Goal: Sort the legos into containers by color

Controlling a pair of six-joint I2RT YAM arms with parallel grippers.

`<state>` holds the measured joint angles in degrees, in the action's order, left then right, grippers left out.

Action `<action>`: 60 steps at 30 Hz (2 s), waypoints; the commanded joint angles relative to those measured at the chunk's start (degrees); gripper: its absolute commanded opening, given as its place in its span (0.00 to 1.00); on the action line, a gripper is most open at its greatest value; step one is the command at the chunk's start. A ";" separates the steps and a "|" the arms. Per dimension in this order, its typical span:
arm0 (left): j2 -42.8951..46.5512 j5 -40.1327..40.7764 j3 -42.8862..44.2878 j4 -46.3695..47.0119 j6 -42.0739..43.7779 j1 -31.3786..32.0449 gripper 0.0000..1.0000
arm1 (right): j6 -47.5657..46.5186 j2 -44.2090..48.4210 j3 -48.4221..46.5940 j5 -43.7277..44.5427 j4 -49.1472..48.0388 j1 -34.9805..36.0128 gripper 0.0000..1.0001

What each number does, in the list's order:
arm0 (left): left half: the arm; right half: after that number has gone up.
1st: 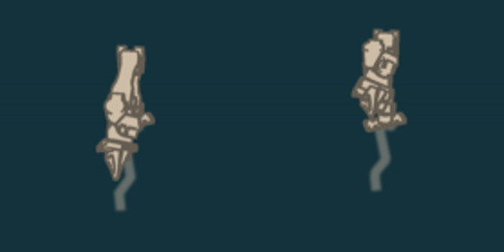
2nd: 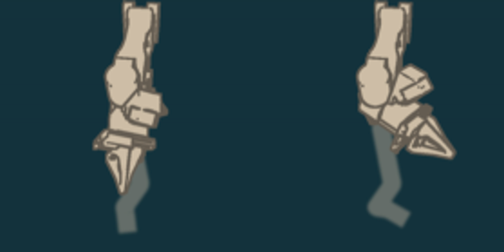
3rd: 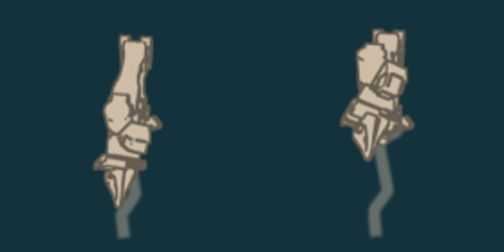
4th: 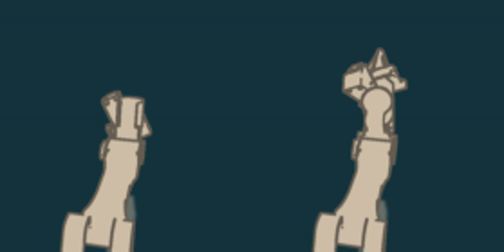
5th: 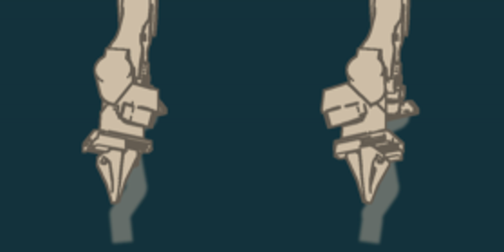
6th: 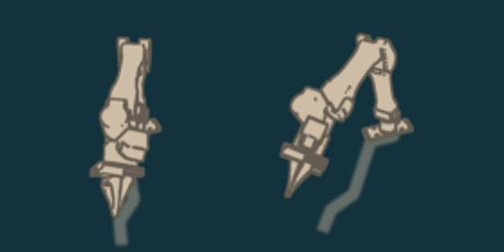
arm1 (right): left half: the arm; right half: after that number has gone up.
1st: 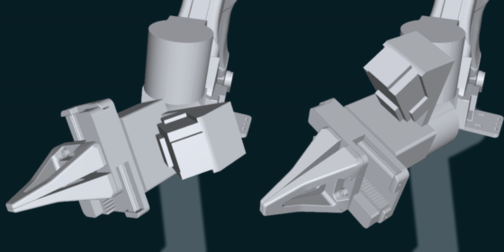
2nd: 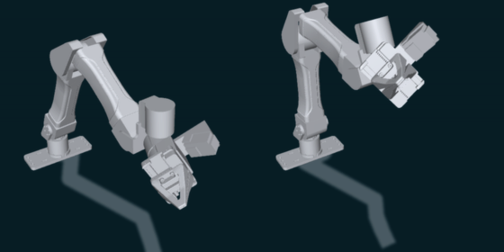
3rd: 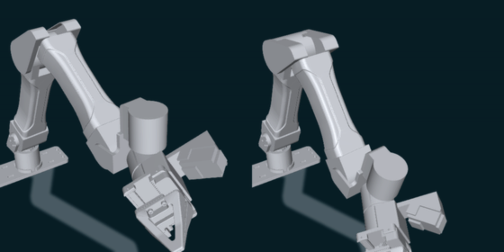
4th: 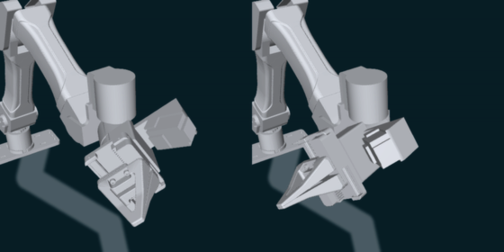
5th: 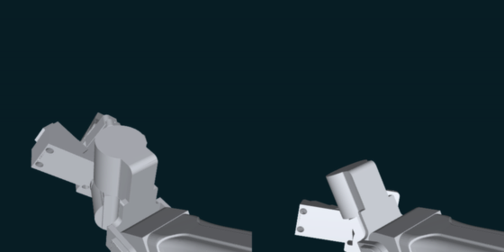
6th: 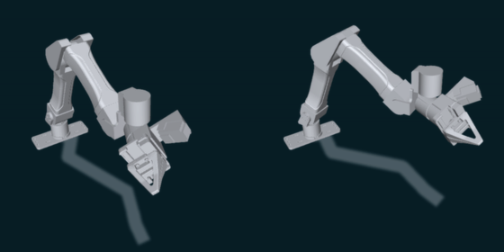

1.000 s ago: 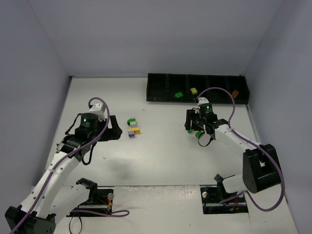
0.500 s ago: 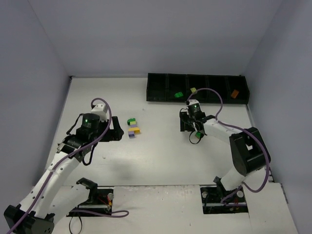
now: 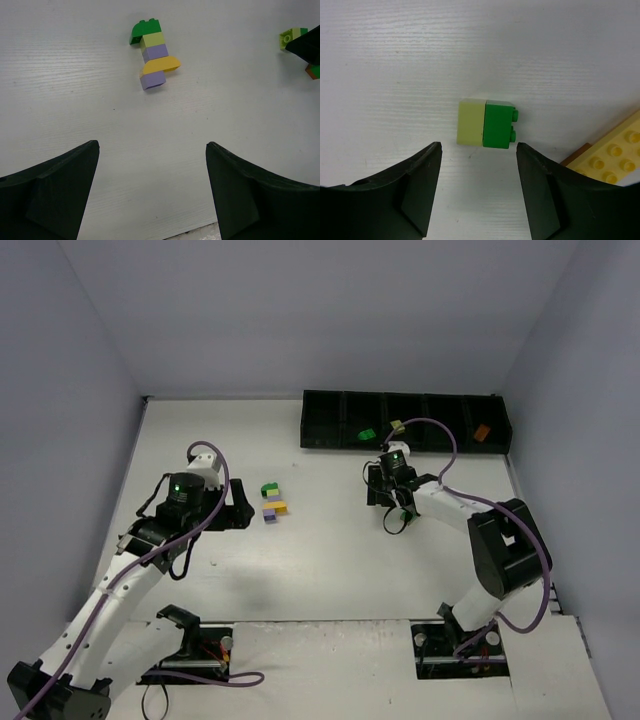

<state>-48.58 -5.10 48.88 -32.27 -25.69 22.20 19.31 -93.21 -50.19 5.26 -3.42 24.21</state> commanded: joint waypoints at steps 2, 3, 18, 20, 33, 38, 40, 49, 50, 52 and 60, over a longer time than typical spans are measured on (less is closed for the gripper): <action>0.41 0.27 0.69 3.71 0.73 0.57 0.81 | 2.75 2.16 -3.42 4.67 -0.10 0.05 0.58; 0.50 0.27 0.51 3.79 0.73 0.57 0.81 | 2.66 1.28 -4.29 4.59 -0.01 0.14 0.58; 0.50 -0.26 1.04 3.27 1.08 0.65 0.81 | 1.96 -4.00 -6.50 2.48 -0.01 0.49 0.37; 0.33 -0.43 0.86 3.53 1.00 0.66 0.81 | 1.52 -3.82 -5.71 1.95 -0.01 0.75 0.33; -0.55 -1.57 0.86 4.41 0.73 0.66 0.81 | 0.11 0.74 -3.24 -1.22 0.52 7.61 0.29; -0.99 -1.93 1.04 4.94 0.73 0.66 0.81 | -0.59 4.87 -4.47 2.21 1.31 7.61 0.36; -1.17 -1.93 1.13 5.03 0.73 0.66 0.81 | -0.24 6.62 -5.17 4.31 2.01 7.52 0.42; -1.26 -1.75 1.21 5.03 0.56 0.66 0.81 | 6.61 5.77 -5.97 13.73 6.93 4.89 0.58; -1.26 -1.75 1.21 5.03 0.56 0.74 0.81 | 6.88 5.32 -6.05 13.12 7.02 3.84 0.58; -1.26 -1.66 1.30 5.03 0.56 0.74 0.81 | 7.23 4.01 -6.23 11.27 7.02 2.87 0.58; -1.26 -1.75 1.65 4.85 0.91 0.74 0.81 | 5.21 -1.80 -9.13 4.60 5.97 0.49 0.57</action>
<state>-49.56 -6.24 48.86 -30.94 -25.56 22.57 24.47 -94.43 -55.96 12.08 3.68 25.08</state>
